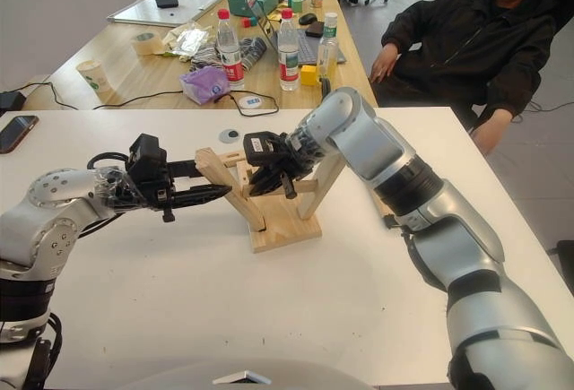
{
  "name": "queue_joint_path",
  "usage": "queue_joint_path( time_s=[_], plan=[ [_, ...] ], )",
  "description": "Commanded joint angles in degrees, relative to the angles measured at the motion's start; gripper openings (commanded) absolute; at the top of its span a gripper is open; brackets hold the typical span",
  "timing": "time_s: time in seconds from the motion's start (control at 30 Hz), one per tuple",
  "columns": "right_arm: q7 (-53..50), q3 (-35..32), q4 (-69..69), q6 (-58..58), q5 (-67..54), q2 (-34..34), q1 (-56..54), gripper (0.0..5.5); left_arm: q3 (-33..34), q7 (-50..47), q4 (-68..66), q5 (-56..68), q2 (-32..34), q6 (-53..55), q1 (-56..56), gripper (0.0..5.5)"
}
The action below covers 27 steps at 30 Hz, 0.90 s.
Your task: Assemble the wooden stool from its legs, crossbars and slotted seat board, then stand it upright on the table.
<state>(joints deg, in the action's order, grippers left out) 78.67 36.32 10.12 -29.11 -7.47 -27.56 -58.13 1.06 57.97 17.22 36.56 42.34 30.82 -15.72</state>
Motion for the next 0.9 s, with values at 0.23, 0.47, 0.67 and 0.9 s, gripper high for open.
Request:
queue_joint_path(
  time_s=[0.23,0.47,0.67,0.9],
  plan=[
    [2.1,6.78,2.86,-1.7,5.98,-1.92,6.22,0.39,0.02,-0.16,3.0,-0.42,-1.47,-1.66,0.04,2.03],
    [4.35,8.69,2.57,-2.51,6.4,-2.42,6.53,0.39,1.85,-1.39,3.95,-2.18,-3.13,-5.42,0.21,2.03],
    [5.05,9.6,3.79,-3.81,6.51,-1.7,6.55,0.39,2.31,-1.73,4.2,-4.52,-4.73,-9.9,0.15,2.03],
    [3.47,6.73,2.63,-4.81,4.59,0.13,5.84,0.39,0.72,-5.32,3.12,-2.55,-6.67,-0.88,-2.66,2.38]
  ],
)
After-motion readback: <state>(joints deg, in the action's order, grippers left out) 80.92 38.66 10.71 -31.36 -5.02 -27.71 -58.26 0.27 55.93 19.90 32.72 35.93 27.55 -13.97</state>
